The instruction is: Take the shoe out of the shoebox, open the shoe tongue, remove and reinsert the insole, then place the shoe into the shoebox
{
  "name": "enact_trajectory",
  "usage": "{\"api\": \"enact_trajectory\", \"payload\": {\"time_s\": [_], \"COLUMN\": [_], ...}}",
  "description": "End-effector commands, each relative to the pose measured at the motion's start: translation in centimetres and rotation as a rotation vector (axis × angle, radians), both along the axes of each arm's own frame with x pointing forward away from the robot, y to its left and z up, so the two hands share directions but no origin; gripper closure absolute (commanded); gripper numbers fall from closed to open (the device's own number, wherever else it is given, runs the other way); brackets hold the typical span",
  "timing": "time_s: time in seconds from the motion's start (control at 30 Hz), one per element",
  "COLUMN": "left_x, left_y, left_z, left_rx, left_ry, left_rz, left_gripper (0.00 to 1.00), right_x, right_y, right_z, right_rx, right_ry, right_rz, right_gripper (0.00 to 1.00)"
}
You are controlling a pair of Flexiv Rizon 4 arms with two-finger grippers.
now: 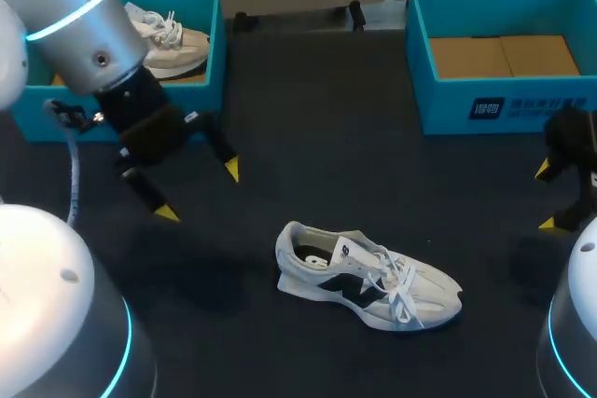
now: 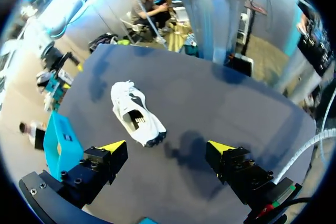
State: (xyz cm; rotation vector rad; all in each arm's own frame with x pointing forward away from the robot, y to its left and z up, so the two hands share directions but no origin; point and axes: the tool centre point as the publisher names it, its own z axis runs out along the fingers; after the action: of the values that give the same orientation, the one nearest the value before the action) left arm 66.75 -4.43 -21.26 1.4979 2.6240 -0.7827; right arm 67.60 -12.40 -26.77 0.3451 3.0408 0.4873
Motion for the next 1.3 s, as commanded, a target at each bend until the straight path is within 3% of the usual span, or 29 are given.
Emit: {"api": "enact_trajectory", "payload": {"time_s": [0.03,0.3,0.5,0.9,1.07,1.17,1.3], "left_x": [0.6,0.9,1.5,1.5,3.3,3.2,4.3], "left_y": [2.2,4.1,4.8,4.8,4.8,4.7,4.8], "left_z": [-0.9,-5.3,-7.1,-7.1,-9.5,-10.6,-12.2], "left_rx": [-0.227,-0.448,-0.573,-0.573,-0.576,-0.581,-0.613], "left_ry": [0.021,0.203,0.328,0.328,0.446,0.504,0.600], "left_rz": [0.185,0.314,0.409,0.409,0.454,0.471,0.438], "left_gripper": [0.00,0.00,0.00,0.00,0.00,0.00,0.00], "right_x": [-0.1,-0.1,-0.1,-0.1,-0.1,-0.1,-0.1], "right_y": [0.1,0.1,0.1,0.1,0.1,0.1,0.1], "right_z": [0.0,0.0,0.0,0.0,0.0,0.0,0.0], "right_rx": [-0.004,-0.004,-0.004,-0.004,-0.004,-0.004,-0.004], "right_ry": [-0.001,-0.001,-0.001,-0.001,-0.001,-0.001,-0.001], "right_rz": [-0.002,-0.002,-0.002,-0.002,-0.002,-0.002,-0.002], "right_gripper": [0.00,0.00,0.00,0.00,0.00,0.00,0.00]}}
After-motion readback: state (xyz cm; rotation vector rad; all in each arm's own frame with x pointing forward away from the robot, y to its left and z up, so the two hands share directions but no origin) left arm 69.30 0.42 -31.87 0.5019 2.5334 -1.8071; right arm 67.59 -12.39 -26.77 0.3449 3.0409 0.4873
